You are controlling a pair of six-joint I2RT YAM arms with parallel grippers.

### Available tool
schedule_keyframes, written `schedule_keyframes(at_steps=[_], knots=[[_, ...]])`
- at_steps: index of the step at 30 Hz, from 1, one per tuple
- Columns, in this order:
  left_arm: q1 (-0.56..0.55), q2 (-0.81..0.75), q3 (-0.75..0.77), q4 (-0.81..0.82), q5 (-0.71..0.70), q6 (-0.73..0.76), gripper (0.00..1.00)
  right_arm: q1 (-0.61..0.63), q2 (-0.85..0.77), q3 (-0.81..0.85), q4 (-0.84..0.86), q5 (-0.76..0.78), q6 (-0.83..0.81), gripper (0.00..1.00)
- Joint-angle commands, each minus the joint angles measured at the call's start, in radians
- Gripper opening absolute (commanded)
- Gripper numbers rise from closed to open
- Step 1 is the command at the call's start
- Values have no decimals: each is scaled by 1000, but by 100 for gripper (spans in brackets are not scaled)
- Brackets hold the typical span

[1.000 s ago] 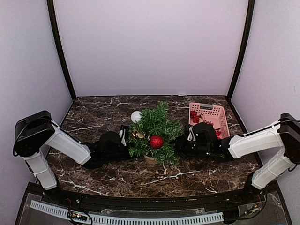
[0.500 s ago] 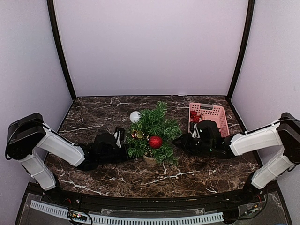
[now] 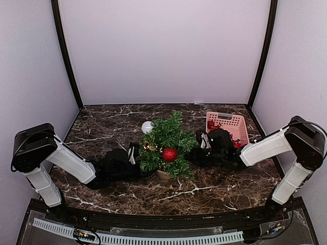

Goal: Decorate the small christmas tree
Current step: Turn around the Christmas tree at the center of the board.

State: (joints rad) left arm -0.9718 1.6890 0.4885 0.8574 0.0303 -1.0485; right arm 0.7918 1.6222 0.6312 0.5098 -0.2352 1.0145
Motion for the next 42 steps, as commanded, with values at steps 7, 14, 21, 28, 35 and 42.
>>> schedule_keyframes(at_steps=[7, 14, 21, 28, 35, 42], knots=[[-1, 46, 35, 32, 15, 22, 47, 28, 56, 22, 103, -78, -5, 20], [34, 50, 60, 7, 11, 68, 43, 57, 23, -32, 125, -16, 50, 17], [60, 63, 105, -12, 16, 118, 42, 93, 6, -73, 155, 32, 113, 15], [74, 90, 129, -5, 27, 137, 42, 121, -24, -124, 181, 77, 168, 15], [84, 31, 86, -45, 7, 156, 46, 118, -134, -161, 94, 163, 159, 21], [84, -94, 14, -138, -19, 155, 62, 87, -160, -168, 73, 156, 116, 29]])
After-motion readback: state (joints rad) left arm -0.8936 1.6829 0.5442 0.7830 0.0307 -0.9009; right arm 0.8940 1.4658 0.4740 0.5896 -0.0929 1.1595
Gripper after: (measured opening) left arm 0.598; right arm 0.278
